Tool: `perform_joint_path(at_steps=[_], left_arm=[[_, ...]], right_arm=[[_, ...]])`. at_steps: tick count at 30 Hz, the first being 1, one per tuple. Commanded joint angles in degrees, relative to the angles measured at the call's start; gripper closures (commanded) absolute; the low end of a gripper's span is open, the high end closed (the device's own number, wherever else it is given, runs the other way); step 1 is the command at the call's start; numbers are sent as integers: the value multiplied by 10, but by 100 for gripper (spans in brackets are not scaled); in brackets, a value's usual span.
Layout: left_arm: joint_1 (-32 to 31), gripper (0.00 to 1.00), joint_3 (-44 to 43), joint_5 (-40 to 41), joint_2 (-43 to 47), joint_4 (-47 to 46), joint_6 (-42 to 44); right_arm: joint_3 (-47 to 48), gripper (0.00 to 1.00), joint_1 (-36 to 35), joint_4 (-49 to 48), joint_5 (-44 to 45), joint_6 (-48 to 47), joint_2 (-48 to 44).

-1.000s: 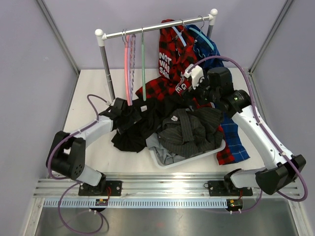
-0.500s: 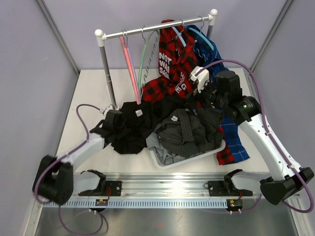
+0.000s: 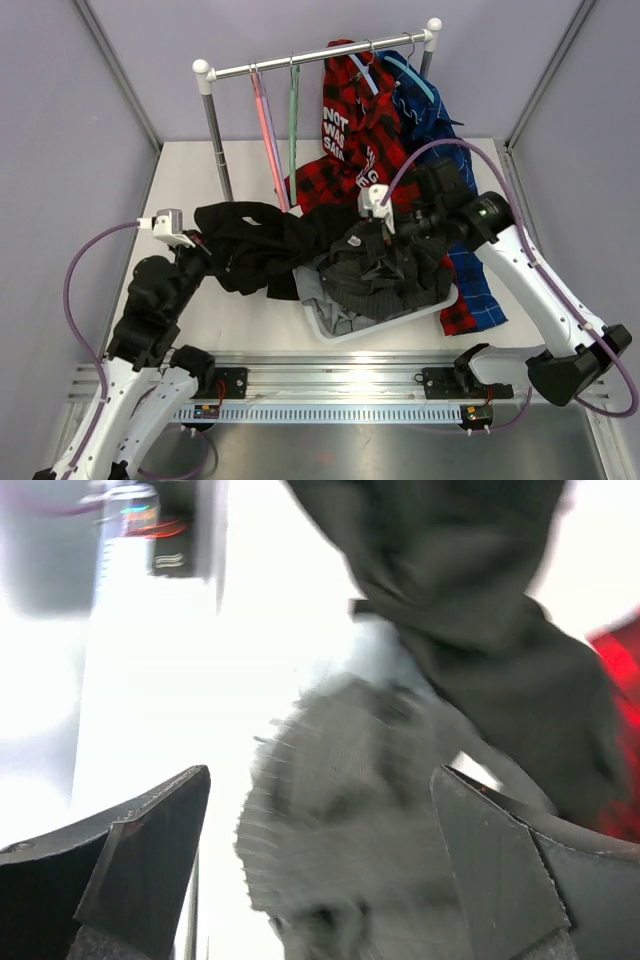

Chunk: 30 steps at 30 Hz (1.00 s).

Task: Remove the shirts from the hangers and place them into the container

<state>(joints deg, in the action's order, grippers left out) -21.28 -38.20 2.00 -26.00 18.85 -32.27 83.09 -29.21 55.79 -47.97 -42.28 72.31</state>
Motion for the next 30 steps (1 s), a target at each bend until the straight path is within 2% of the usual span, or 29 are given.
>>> perform_joint_path(at_steps=[1,5,6,9,12,14,15,17,18,20,25,27,30], left_arm=[[1,100,-82,-123,8,0,74],[1,100,-176,-209,-9,6,85],[1,100,-201,-222,-20,7,89],[1,100,-294,-262,-41,3,98],[1,100,-336,-282,-54,-27,86],[1,100,-371,-295,-70,-55,67],[1,100,-382,-299,-76,-64,60],[1,100,-403,-303,-97,-92,43],[1,100,-409,-302,-105,-97,41],[1,100,-424,-297,-125,-107,36],[1,100,-427,-312,-147,-164,-8],[1,100,-428,-312,-156,-171,-15],[1,100,-427,-321,-167,-186,-35]], right_arm=[[39,1,-90,60,-76,-100,27],[99,1,-165,-11,16,-19,72],[113,1,-174,-52,77,4,83],[185,1,-192,-113,149,112,126],[239,1,-208,-151,145,150,152],[268,1,-225,-201,173,229,171],[278,1,-234,-213,213,307,178],[311,1,-254,-216,178,334,199],[315,1,-262,-226,116,371,201],[332,1,-269,-248,57,416,212],[337,1,-286,-306,-17,514,228],[330,1,-286,-356,-72,561,230],[318,1,-298,-408,-113,593,244]])
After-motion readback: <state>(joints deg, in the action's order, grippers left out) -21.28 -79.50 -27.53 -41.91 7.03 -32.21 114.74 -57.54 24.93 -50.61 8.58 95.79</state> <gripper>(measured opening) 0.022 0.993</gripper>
